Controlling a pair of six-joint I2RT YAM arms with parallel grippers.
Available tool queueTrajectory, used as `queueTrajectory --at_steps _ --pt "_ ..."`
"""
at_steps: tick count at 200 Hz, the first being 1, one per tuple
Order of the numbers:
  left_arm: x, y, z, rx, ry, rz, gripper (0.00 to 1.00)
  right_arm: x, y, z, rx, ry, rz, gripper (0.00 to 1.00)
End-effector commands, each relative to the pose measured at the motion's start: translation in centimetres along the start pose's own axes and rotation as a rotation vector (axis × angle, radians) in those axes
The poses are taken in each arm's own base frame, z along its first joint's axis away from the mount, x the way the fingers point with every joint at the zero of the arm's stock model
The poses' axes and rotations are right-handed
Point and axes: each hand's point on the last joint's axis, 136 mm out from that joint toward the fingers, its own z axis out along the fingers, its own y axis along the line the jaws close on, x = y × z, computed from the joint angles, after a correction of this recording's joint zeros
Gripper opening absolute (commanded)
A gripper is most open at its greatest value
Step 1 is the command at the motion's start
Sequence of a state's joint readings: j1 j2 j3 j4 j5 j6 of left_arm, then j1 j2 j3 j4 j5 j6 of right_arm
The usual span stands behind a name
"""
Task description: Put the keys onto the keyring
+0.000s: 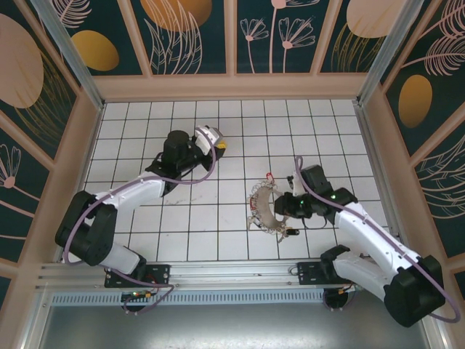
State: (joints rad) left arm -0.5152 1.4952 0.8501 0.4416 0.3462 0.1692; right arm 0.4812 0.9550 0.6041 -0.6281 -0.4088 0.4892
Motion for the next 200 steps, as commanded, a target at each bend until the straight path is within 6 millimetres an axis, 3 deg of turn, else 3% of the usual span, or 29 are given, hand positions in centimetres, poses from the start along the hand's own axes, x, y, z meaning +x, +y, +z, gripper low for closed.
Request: queueTrajectory --at_steps 1,32,61,97,136,154,170,200 --pt "0.4 1.6 -0.7 -0.097 0.007 -0.037 0.19 1.1 -2.1 0.9 0.092 0.016 0.084 0.33" --pt "0.8 2.0 -0.7 -0.122 0.011 -0.042 0.20 1.0 -3.6 2.1 0.178 0.038 0.077 0.38" --pt "0.9 2.4 -0.6 -0.144 0.007 -0.049 0.20 0.6 -5.2 3.2 0.253 0.021 0.081 0.34" --pt "1.2 2.4 -0.3 -0.138 0.005 -0.084 0.21 -0.3 -4.0 4.7 0.167 0.003 0.096 0.28" --pt "1.4 2.5 -0.3 -0.143 0.010 -0.091 0.20 -0.6 -4.1 5.6 0.174 0.027 0.066 0.29" --pt "1.5 2.6 -0.3 -0.144 0.012 -0.095 0.21 -0.9 -4.7 5.4 0.226 0.030 0.066 0.34" --pt "1.6 2.5 -0.2 -0.142 0.015 -0.099 0.21 -1.2 -6.3 4.2 0.344 -0.009 0.157 0.40" --pt "2.5 0.6 0.8 -0.015 0.064 -0.016 0.20 0.9 -6.3 2.7 0.349 -0.031 0.257 0.39"
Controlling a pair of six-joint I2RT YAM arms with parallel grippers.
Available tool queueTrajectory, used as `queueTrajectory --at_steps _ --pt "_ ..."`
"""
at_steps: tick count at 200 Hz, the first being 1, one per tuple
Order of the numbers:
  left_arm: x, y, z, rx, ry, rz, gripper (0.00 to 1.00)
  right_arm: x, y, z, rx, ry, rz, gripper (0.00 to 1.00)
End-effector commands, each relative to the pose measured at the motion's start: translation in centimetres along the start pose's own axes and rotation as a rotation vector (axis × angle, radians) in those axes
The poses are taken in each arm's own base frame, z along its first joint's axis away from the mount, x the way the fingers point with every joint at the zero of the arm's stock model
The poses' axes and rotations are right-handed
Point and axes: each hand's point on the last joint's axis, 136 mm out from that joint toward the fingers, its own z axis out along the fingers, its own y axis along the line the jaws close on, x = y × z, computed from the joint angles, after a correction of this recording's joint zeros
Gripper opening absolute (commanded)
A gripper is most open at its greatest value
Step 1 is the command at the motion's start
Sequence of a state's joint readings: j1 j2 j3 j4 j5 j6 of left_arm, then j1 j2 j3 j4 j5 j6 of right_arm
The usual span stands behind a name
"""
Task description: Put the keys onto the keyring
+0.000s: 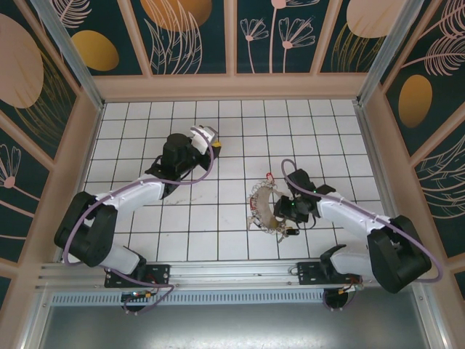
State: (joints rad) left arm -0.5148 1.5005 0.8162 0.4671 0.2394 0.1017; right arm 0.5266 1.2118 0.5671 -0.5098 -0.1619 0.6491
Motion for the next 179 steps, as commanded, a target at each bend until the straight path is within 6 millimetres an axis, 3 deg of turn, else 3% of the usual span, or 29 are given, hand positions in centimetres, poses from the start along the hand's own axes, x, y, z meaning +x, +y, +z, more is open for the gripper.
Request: queueTrajectory --at_steps 1,26,50,107,143,179 --pt "1.0 -1.1 0.8 0.092 0.038 0.061 0.20 1.3 -1.2 -1.6 0.055 -0.027 0.092 0.39" --pt "1.3 -2.2 1.1 0.164 0.022 0.107 0.19 1.8 -1.0 -3.0 0.017 -0.068 0.107 0.32" --pt "1.8 -4.4 0.9 0.282 0.005 0.217 0.20 3.5 0.2 -2.4 -0.050 0.005 0.075 0.21" --pt "3.4 -7.1 0.1 0.413 0.004 0.329 0.19 3.3 0.0 -0.8 0.087 0.066 -0.108 0.27" --pt "3.7 -7.4 -0.1 0.415 0.010 0.342 0.19 3.5 0.4 -0.4 0.096 0.074 -0.147 0.24" --pt "3.7 -7.3 -0.2 0.409 0.010 0.346 0.19 3.6 0.7 -1.3 0.123 0.051 -0.160 0.25"
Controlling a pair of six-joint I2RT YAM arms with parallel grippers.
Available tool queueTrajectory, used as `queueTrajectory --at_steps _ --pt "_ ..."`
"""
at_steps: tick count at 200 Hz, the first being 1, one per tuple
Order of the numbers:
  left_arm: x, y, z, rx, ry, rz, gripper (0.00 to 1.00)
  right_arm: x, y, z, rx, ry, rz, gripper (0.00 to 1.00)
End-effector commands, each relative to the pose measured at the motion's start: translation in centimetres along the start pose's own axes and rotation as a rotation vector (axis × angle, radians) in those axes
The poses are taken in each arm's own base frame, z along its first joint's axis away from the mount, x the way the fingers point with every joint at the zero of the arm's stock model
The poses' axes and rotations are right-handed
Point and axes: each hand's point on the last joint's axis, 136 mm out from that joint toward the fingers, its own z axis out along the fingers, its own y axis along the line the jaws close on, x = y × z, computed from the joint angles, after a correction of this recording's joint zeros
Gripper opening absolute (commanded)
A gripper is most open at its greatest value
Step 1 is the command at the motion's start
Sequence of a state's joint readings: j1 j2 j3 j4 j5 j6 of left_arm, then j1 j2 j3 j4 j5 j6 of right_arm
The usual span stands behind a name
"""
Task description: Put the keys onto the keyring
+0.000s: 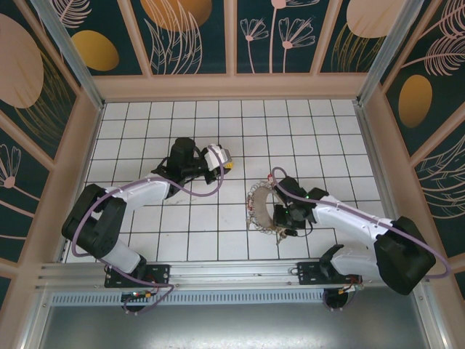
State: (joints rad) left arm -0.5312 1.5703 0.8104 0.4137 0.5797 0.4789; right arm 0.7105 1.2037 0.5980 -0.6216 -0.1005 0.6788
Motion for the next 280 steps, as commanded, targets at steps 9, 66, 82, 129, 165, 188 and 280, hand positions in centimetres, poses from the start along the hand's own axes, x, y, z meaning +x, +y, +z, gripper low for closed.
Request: queueTrajectory --at_steps 9,66,82,129,165,188,280 --pt "-0.1 -0.8 -0.1 0.029 -0.013 0.015 0.19 0.0 0.0 -1.4 0.054 -0.026 -0.025 0.29" --pt "0.5 -1.4 -0.4 0.036 -0.014 0.028 0.19 0.8 1.2 -1.5 0.027 0.024 -0.217 0.31" --pt "0.4 -1.5 -0.6 0.030 -0.018 0.031 0.19 0.8 1.3 -1.0 0.035 0.040 -0.241 0.30" --pt "0.3 -1.4 -0.8 0.022 -0.016 0.038 0.19 0.7 1.6 0.1 0.046 0.060 -0.256 0.31" --pt "0.3 -1.4 -0.8 0.021 -0.014 0.037 0.19 0.6 1.7 0.3 0.052 0.058 -0.265 0.26" --pt "0.4 -1.5 -0.8 0.022 -0.011 0.035 0.19 0.6 1.7 0.3 0.054 0.059 -0.264 0.23" --pt "0.6 -2.0 -0.9 0.047 -0.014 0.056 0.19 1.9 1.1 -0.2 0.083 0.082 -0.194 0.26"
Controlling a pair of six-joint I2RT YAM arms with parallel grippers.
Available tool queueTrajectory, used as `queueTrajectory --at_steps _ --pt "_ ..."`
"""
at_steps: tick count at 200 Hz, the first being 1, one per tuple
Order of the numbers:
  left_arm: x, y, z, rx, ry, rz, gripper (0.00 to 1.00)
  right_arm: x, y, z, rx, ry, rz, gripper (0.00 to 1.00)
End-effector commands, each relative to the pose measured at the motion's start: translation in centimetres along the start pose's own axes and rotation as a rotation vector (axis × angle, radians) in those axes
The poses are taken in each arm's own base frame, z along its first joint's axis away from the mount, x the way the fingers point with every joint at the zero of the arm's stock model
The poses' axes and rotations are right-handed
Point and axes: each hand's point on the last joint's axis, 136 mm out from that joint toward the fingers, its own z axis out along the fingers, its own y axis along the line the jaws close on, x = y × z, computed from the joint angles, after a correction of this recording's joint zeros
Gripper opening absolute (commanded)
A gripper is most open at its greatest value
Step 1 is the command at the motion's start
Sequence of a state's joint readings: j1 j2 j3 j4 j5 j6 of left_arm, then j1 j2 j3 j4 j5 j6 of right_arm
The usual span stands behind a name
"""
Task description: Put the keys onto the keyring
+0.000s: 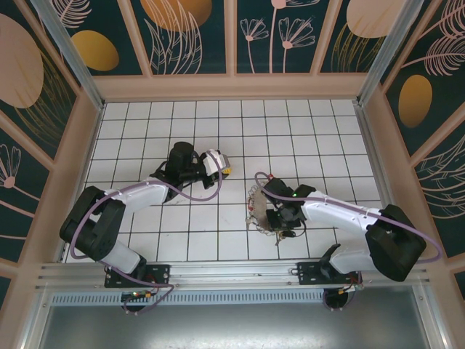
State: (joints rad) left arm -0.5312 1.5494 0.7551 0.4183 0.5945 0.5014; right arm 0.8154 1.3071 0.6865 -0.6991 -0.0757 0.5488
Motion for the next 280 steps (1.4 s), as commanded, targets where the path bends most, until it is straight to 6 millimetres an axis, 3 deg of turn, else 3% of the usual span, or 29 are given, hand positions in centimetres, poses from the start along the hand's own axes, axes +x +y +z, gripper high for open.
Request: queueTrajectory --at_steps 1,63,80,105,159,188,203,209,231,280 --pt "-0.7 -0.7 -0.3 0.022 -0.030 0.053 0.19 0.6 -0.2 -0.4 0.013 0.011 0.029 0.26" --pt "-0.8 -0.9 -0.5 0.027 -0.038 0.065 0.19 0.9 -0.9 0.9 0.049 0.026 0.038 0.24" --pt "-0.9 -0.9 -0.5 0.029 -0.042 0.067 0.19 0.0 -0.6 0.7 0.053 -0.005 0.032 0.18" --pt "-1.4 -0.8 -0.8 0.014 -0.067 0.073 0.19 -2.9 1.0 -0.5 -0.006 -0.111 -0.014 0.10" --pt "-2.3 1.4 -3.3 -0.094 -0.098 0.013 0.19 -12.8 2.7 -3.3 -0.249 -0.312 0.024 0.04" --pt "-2.0 1.7 -3.5 -0.109 -0.072 0.021 0.20 -16.9 3.1 -2.2 -0.221 -0.323 -0.062 0.06" --pt "-1.7 1.8 -3.1 -0.104 -0.068 0.013 0.20 -17.9 3.2 -0.9 -0.200 -0.310 -0.093 0.06" --pt "-1.6 1.9 -3.0 -0.104 -0.069 0.009 0.20 -18.8 2.0 -0.7 -0.189 -0.320 -0.067 0.06" --pt "-1.1 1.8 -2.5 -0.095 -0.067 0.008 0.20 -19.8 1.2 -0.2 -0.185 -0.338 -0.057 0.07" --pt "-0.4 1.6 -1.3 -0.046 -0.064 0.034 0.19 -19.7 -0.6 -1.6 -0.149 -0.352 -0.078 0.30"
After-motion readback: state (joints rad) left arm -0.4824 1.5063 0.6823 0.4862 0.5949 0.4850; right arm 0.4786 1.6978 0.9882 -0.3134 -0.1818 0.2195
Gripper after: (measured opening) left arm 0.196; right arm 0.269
